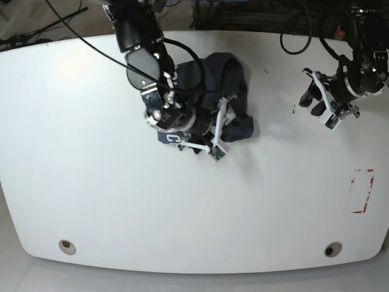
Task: Fold the T-shirt properly
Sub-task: 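Tuck and flatten the bundle's loose edges with the right gripper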
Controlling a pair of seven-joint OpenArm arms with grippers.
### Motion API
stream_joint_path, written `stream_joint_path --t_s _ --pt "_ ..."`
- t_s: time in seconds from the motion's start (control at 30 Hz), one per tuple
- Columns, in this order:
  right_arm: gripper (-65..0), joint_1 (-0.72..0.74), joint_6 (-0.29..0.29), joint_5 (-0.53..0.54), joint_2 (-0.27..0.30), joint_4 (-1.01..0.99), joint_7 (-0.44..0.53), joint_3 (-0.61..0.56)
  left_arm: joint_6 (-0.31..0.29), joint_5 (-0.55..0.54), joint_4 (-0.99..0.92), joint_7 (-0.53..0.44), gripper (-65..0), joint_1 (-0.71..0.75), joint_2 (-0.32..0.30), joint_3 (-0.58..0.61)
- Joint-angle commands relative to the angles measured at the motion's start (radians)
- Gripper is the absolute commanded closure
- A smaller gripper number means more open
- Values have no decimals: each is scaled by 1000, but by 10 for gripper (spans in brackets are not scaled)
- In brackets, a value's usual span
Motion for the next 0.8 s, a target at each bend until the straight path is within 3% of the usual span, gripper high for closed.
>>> stream_joint_path --t_s 0.0,0.17,0.37,0.43,0.63,0.77 --pt "-346 115 7 -30 -51 -122 54 5 -2 -19 32 -19 -224 -4 -15 -3" --pt "-346 165 4 26 -51 -67 33 9 -2 1 40 -19 -224 4 -33 10" --pt "-346 99 9 170 51 180 -111 77 -2 10 40 -20 -224 -4 -38 25" --pt "-346 27 9 245 115 219 -111 98 -2 9 39 -20 -224 -22 -35 -1" --pt "-346 -169 12 366 221 343 -62 100 -2 7 36 -22 -224 -31 19 -104" --pt "-346 -276 76 434 273 404 -59 100 -2 13 32 -20 -224 -64 28 -85"
